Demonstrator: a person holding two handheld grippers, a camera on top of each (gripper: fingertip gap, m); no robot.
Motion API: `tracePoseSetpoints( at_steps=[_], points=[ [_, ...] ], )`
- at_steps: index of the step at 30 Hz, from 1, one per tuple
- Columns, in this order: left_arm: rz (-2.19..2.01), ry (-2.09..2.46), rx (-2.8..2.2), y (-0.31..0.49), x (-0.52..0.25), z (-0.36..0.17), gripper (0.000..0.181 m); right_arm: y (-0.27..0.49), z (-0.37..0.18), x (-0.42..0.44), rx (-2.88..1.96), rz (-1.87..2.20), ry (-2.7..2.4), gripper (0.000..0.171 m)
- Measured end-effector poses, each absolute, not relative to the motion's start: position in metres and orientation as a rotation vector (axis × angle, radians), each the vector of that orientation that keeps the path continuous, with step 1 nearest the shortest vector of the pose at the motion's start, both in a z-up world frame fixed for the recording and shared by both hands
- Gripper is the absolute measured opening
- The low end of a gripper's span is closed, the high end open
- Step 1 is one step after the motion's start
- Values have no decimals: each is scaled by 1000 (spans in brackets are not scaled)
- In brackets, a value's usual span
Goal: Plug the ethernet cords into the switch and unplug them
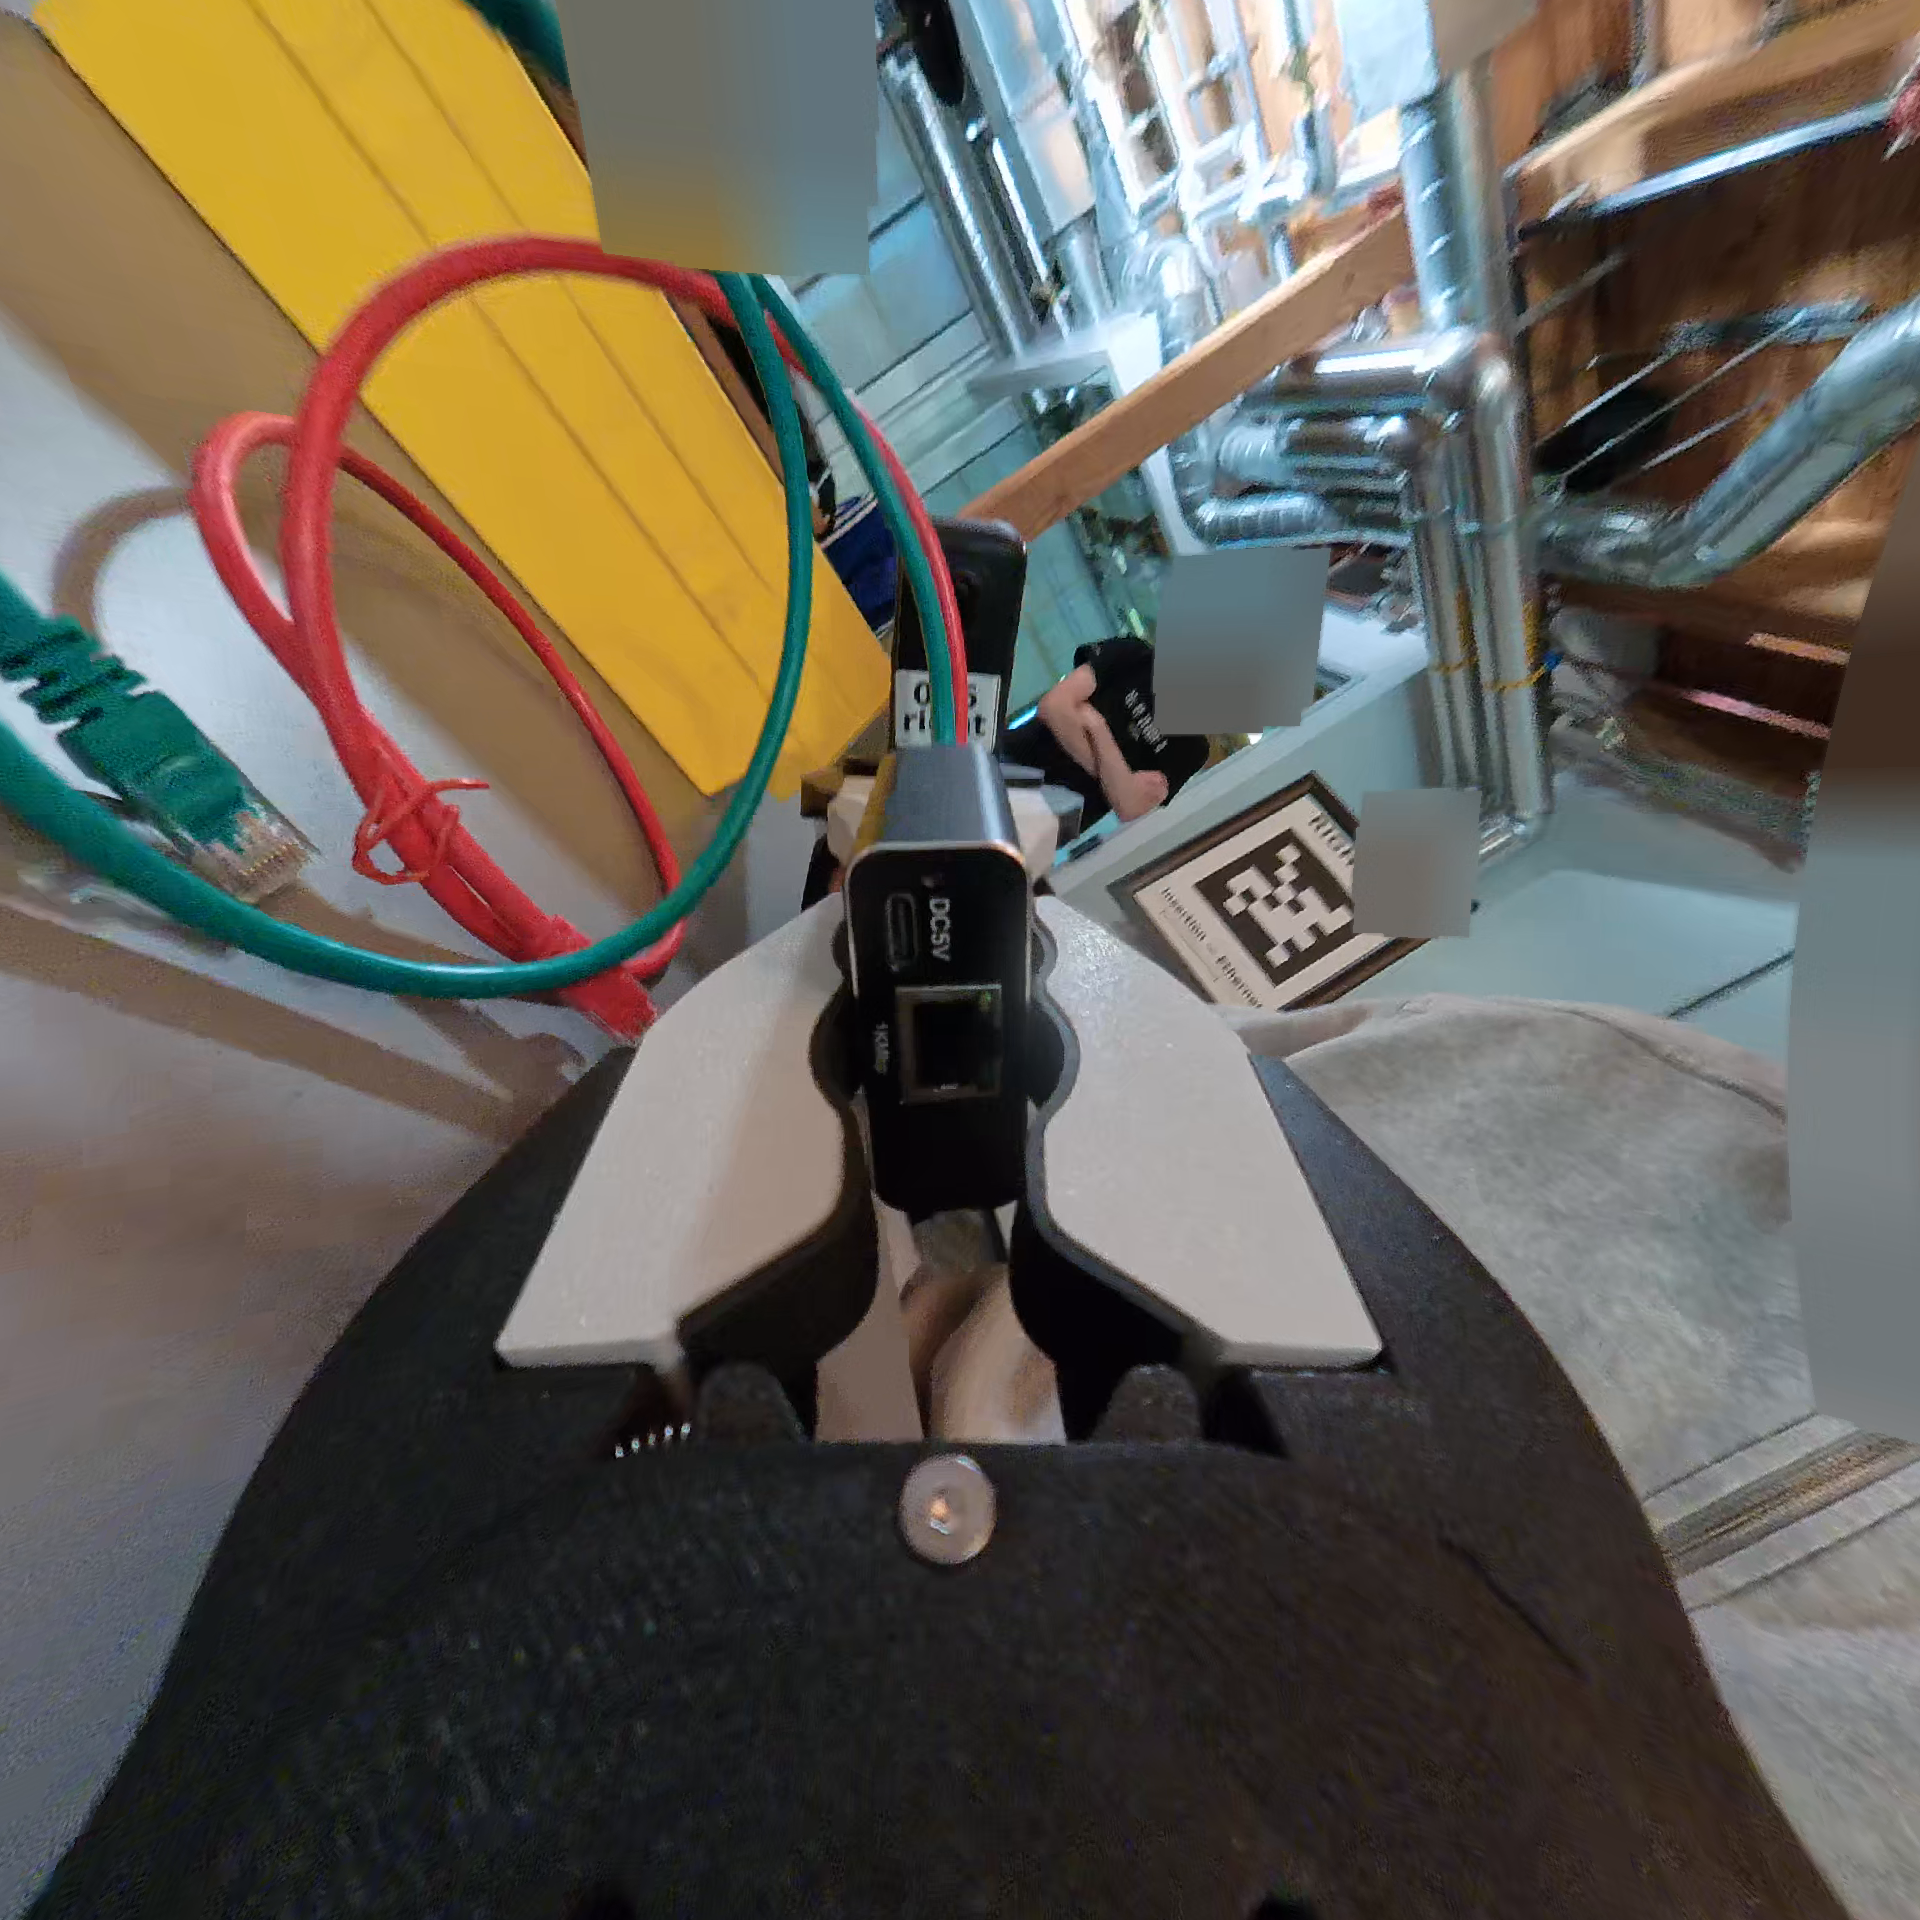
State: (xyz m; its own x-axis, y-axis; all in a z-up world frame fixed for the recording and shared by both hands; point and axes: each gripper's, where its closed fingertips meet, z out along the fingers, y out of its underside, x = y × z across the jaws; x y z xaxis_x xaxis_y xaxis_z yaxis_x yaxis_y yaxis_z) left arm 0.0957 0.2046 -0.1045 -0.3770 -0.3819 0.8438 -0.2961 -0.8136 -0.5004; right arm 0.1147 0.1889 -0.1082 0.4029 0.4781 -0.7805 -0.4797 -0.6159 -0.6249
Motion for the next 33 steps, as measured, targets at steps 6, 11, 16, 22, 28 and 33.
tracePoseSetpoints(
  at_steps=[6, 11, 16, 22, 28, 33],
  points=[
    [-2408, 904, -1741, 209, 94, -105, 25, 187, -113, 110, -1801, 1366, -15, 6],
    [-2403, 916, -1757, 207, 95, -107, 25, 187, -113, 111, -1797, 1368, -1, 6],
    [-2378, 913, -1768, 208, 96, -108, 25, 188, -114, 113, -1801, 1363, 9, 6],
    [-2348, 919, -1772, 207, 98, -110, 25, 189, -115, 113, -1799, 1366, 17, 6],
    [-2410, 903, -1747, 208, 97, -106, 25, 193, -107, 116, -1740, 1393, 32, 5],
    [-2429, 883, -1742, 208, 97, -105, 25, 197, -105, 119, -1720, 1411, 47, 5]
  ],
)
